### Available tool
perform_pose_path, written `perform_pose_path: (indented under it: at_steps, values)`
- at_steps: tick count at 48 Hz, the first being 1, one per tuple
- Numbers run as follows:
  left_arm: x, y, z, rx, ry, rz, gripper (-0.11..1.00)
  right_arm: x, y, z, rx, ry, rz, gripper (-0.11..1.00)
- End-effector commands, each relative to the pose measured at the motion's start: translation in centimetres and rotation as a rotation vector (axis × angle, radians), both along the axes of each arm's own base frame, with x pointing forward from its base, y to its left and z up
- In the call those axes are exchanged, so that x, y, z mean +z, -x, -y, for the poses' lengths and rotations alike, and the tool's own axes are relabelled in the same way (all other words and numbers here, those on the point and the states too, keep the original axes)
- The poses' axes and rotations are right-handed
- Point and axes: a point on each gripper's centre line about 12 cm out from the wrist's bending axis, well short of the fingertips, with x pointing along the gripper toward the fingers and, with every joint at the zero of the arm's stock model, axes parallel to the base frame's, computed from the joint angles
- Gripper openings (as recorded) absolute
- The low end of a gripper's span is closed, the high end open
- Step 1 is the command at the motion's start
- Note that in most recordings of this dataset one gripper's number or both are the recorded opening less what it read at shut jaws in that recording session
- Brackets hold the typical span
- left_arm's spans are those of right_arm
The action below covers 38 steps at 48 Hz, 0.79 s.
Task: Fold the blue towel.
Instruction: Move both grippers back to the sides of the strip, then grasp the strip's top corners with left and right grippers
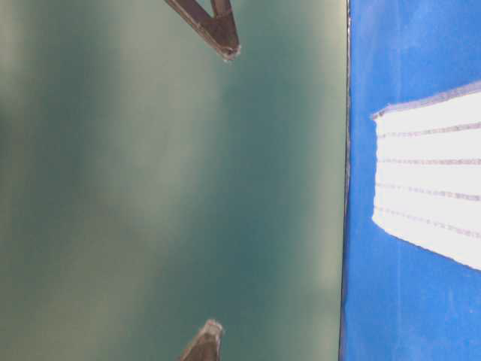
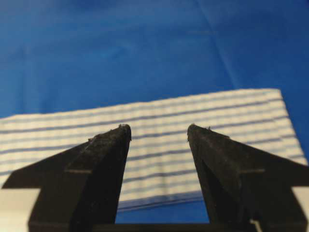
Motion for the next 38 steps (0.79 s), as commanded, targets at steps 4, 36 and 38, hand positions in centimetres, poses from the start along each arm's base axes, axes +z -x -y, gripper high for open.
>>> perform_pose_path:
  at_steps: [4,36,38]
  values:
    - [0.6,-2.0,-2.5,0.074,-0.007,0.027,0.73,0.4,-1.1,3.0,-0.093,-0.010,0.003,0.59]
    - [-10.1,-9.7,-13.9,0.304,0.055,-0.207,0.89,-10.1,-4.7,12.7,-0.295,-0.116,-0.242,0.67]
    - [-10.6,-9.9,-14.2,0.311,0.057,-0.213,0.89,-10.8,-4.9,13.2,-0.302,-0.121,-0.252,0.67]
